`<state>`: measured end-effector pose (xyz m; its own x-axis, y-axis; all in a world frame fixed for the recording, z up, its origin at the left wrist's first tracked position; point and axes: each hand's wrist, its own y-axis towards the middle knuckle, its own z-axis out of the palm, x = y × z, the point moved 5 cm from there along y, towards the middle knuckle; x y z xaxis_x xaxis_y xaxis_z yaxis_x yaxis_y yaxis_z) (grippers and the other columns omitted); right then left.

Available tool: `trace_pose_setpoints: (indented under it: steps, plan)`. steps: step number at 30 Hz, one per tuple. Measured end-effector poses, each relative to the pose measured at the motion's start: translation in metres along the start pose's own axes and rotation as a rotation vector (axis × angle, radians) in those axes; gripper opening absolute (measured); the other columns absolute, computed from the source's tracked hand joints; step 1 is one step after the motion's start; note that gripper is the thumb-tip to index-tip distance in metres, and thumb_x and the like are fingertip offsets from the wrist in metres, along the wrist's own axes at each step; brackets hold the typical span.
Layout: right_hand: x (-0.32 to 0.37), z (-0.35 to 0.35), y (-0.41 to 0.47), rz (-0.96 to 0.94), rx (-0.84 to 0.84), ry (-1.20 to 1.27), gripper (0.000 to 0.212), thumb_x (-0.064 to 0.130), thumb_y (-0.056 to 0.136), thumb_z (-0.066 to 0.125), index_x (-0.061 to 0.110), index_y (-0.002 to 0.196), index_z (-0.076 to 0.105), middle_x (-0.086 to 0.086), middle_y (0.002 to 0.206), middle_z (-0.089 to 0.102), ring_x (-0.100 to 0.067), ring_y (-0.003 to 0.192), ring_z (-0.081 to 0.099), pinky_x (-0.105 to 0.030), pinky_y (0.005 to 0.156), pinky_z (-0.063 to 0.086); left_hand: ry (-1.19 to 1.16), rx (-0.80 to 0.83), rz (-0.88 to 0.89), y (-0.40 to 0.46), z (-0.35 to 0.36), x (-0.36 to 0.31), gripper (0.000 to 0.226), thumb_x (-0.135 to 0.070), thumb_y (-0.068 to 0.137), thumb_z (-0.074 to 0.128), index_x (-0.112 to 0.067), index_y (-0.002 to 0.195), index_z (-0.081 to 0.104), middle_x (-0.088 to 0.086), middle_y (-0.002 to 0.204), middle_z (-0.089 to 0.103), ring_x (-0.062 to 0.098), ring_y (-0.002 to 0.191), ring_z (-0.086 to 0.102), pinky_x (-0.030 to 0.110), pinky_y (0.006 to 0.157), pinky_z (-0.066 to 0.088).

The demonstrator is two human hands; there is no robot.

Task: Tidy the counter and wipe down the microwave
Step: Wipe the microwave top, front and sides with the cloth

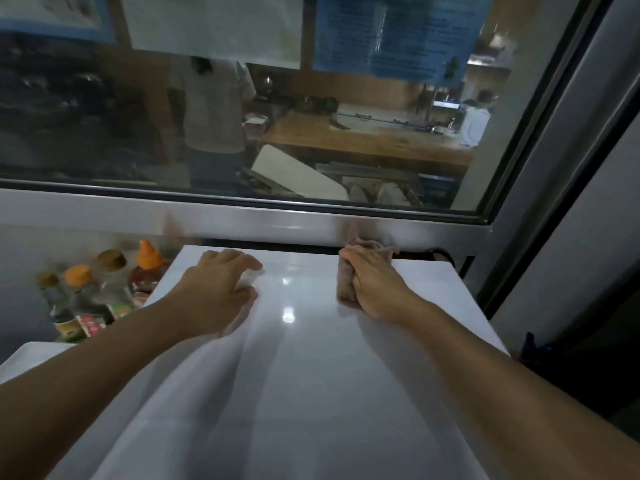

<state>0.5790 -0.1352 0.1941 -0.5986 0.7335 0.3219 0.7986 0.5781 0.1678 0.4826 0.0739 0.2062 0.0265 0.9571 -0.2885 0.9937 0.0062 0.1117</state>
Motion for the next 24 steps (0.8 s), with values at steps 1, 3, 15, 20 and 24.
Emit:
trace_pose_setpoints:
  steps: [1,3,15,20,24]
  plan:
    - [0.016,0.009,0.009,-0.033,0.018,0.002,0.044,0.004,0.088,0.048,0.002,0.131,0.046,-0.010,0.143,0.039,-0.029,0.138,0.026,-0.033,0.115,0.011,0.053,-0.013,-0.020,-0.006,-0.006,0.012,0.038,-0.033,0.092,0.051,-0.030,0.129,0.047,-0.006,0.139,0.045,0.020,0.128,0.037,0.042,0.107,0.032]
    - [0.047,0.025,0.027,-0.076,0.011,-0.028,0.044,0.010,0.091,0.045,0.011,0.134,0.042,-0.004,0.147,0.034,-0.020,0.138,0.022,-0.028,0.113,0.009,0.136,-0.013,-0.058,-0.019,-0.014,0.033,0.038,-0.034,0.091,0.050,-0.031,0.129,0.048,-0.004,0.137,0.045,0.023,0.126,0.038,0.041,0.104,0.035]
    - [0.020,0.000,0.000,0.024,-0.003,-0.077,0.040,0.011,0.097,0.040,0.013,0.138,0.040,-0.002,0.149,0.033,-0.015,0.140,0.023,-0.029,0.114,0.020,0.121,-0.045,-0.015,-0.033,-0.007,0.059,0.035,-0.042,0.089,0.049,-0.039,0.124,0.045,-0.006,0.130,0.041,0.019,0.122,0.035,0.040,0.092,0.041]
    - [0.063,0.020,0.022,0.018,-0.018,-0.090,0.039,0.011,0.094,0.041,0.008,0.133,0.043,-0.009,0.142,0.040,-0.022,0.136,0.025,-0.027,0.110,0.017,0.049,-0.065,0.045,-0.037,-0.008,0.061,0.038,-0.040,0.089,0.051,-0.036,0.126,0.047,-0.007,0.130,0.043,0.019,0.117,0.037,0.038,0.094,0.040]
    - [0.131,0.048,0.053,-0.076,0.017,0.006,0.033,0.015,0.096,0.034,0.009,0.125,0.048,-0.011,0.135,0.046,-0.024,0.127,0.038,-0.030,0.103,0.027,-0.083,-0.015,0.063,-0.042,-0.013,0.070,0.039,-0.030,0.091,0.053,-0.028,0.130,0.049,-0.006,0.132,0.047,0.016,0.120,0.039,0.031,0.101,0.035]
